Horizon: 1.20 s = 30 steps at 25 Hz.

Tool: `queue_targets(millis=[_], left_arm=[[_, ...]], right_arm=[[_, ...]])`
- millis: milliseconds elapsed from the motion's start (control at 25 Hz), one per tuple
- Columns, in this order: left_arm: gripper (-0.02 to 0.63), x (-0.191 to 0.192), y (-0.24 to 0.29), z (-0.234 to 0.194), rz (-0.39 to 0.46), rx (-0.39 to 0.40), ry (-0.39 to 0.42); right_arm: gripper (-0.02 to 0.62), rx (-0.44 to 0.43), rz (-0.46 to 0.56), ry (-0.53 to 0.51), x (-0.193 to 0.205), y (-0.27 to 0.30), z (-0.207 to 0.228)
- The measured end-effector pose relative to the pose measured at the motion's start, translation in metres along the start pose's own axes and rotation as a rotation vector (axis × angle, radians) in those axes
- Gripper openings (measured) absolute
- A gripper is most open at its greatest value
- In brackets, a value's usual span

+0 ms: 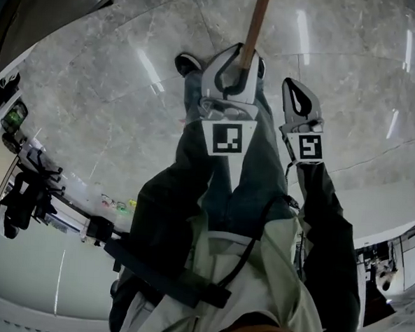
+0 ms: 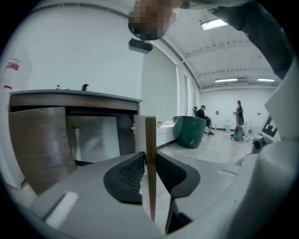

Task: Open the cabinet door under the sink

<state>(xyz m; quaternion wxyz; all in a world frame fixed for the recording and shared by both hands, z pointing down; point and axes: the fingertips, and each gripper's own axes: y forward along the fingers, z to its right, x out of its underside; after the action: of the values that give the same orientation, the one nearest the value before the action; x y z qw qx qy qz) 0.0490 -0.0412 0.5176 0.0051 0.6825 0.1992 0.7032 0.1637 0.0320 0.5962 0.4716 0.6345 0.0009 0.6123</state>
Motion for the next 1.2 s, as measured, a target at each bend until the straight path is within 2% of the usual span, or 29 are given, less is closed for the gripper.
queue_targets(millis=[120,320,480,680,880,1000,1200], left_arm=[[0.103,-0.006,0.013,0.039,0.035,0.097,0.046],[0.118,-0.016,0.037,0.11,0.007,0.269,0.084],[0.118,-0.029,0.062,0.149,0.042,0.328,0.101],[0.112,-0.033,0.074,0.162,0.072,0.282,0.097],[0.087,-0.036,0.058,0.152,0.082,0.255,0.137],[0.008,-0.039,0.038,0.128,0.11,0.171,0.136],[0.006,-0.006,-0.001,0.095,0.018,0.076,0.058]], right_arm=[[0.002,0.079,0.038,0.02,-0.002,-0.007,0.007],[0.002,0.17,0.082,0.084,-0.018,-0.015,0.023],[0.002,0.201,0.114,0.109,-0.019,-0.02,0.049],[0.002,0.242,0.117,0.121,-0.001,-0.036,0.085],[0.002,0.209,0.092,0.105,0.019,-0.055,0.084],[0.002,0.168,0.078,0.075,0.025,-0.059,0.07],[0.002,0.109,0.108,0.009,0.017,-0.051,0.041]])
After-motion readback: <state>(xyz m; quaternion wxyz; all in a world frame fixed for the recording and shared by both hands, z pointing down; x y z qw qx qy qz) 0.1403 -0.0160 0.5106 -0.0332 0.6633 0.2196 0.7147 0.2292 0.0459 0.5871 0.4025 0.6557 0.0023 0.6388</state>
